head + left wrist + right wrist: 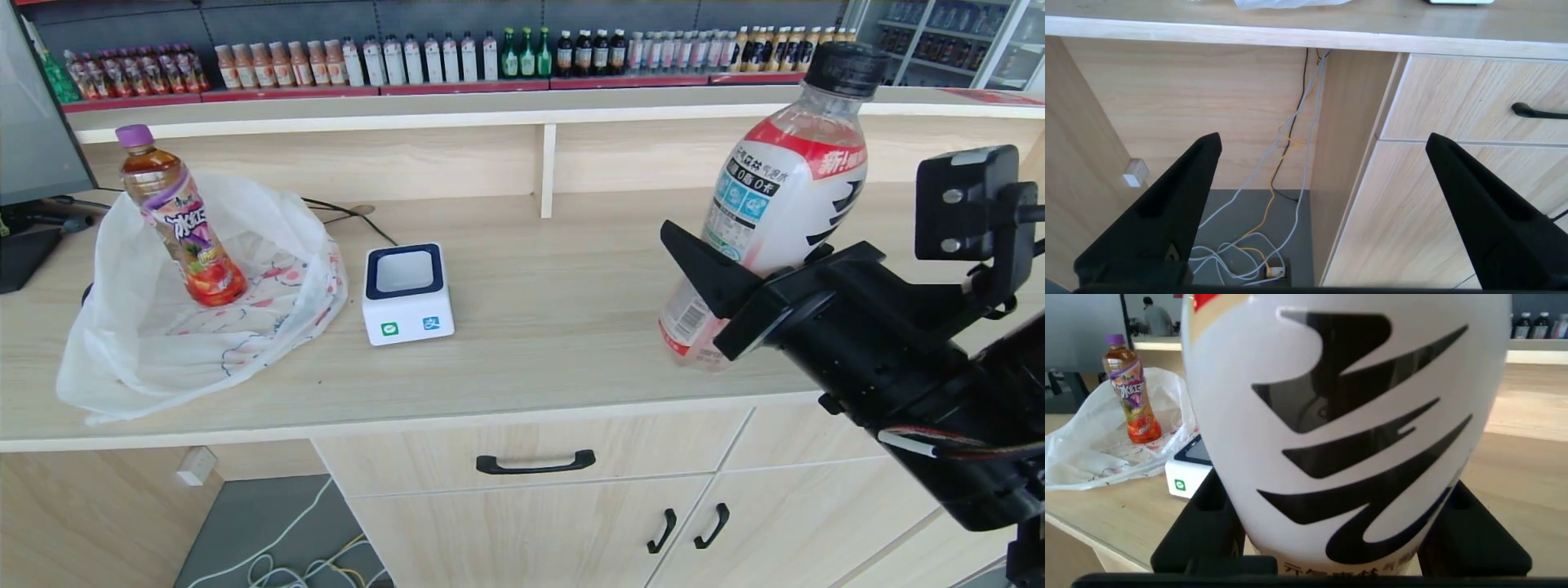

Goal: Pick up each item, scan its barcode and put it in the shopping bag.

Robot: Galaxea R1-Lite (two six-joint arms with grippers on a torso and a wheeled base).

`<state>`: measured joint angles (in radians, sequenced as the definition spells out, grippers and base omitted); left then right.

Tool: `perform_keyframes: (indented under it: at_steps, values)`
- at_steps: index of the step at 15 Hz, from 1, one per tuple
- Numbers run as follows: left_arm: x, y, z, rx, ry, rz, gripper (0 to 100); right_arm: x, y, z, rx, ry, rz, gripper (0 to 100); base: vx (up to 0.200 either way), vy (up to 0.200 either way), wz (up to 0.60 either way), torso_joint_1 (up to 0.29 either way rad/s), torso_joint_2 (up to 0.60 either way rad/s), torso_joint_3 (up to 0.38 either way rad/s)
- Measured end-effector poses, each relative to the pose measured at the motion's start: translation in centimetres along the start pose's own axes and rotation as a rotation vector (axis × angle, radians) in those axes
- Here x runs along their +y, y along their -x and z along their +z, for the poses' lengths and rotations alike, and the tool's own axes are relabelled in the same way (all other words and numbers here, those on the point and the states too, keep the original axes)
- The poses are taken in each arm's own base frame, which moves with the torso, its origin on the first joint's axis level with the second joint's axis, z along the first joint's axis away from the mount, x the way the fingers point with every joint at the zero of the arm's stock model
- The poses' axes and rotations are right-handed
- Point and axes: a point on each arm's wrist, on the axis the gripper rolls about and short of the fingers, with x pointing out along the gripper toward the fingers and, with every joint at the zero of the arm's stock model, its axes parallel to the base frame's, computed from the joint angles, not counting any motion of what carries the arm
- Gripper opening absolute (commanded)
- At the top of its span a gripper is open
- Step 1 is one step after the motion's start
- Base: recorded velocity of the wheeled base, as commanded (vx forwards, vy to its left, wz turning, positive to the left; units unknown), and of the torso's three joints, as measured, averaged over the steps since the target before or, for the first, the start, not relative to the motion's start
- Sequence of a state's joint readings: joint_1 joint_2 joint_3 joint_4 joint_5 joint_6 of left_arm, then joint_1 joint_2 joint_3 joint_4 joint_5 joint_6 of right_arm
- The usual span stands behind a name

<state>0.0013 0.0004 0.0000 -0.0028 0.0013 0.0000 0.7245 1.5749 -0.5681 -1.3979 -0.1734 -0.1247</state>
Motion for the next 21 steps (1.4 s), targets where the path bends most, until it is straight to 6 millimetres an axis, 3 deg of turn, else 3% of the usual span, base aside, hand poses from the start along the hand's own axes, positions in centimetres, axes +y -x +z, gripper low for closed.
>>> perform_keyframes:
  at_steps: [6, 21]
  values:
    - [0.0, 0.0, 0.0, 0.000, 0.001, 0.000, 100, -0.3, 0.5, -1.4, 0.064, 0.005, -0.048, 0, 0.000, 0.167, 0.00, 0.004, 0.00, 0.000]
    - [0.0, 0.0, 0.0, 0.000, 0.002, 0.000, 100, -0.5, 0.7, -0.9, 0.053, 0.005, -0.096, 0, 0.000, 0.200, 0.00, 0.005, 0.00, 0.001]
